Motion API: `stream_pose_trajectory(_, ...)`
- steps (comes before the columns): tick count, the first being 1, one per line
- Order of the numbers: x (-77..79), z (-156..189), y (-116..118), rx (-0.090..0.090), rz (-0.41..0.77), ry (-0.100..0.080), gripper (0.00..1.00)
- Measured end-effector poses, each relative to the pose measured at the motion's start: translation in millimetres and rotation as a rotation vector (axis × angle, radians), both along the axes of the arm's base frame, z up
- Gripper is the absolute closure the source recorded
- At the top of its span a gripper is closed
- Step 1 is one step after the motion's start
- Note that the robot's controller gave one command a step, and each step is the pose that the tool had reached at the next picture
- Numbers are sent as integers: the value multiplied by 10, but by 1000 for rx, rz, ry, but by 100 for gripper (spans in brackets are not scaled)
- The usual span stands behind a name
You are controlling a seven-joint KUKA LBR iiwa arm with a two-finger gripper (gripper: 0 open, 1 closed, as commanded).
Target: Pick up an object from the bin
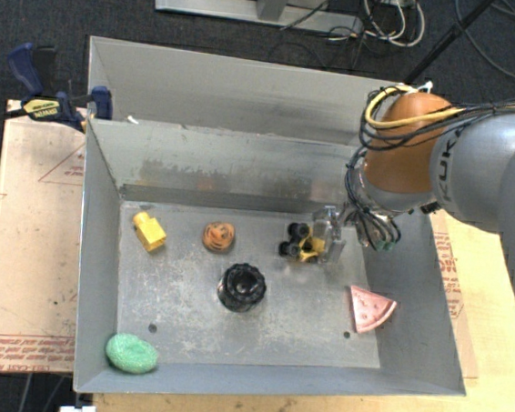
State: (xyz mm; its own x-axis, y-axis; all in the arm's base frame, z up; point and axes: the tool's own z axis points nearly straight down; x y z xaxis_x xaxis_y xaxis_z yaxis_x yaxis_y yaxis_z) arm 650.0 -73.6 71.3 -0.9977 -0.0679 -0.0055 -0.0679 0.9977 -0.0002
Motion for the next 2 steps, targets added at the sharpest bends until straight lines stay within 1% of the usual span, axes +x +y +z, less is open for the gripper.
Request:
stream_pose_trajectory(1,0,0,1,0,0,0,100)
stream_pose_trajectory(2,-21,52,5,1,1,7,100)
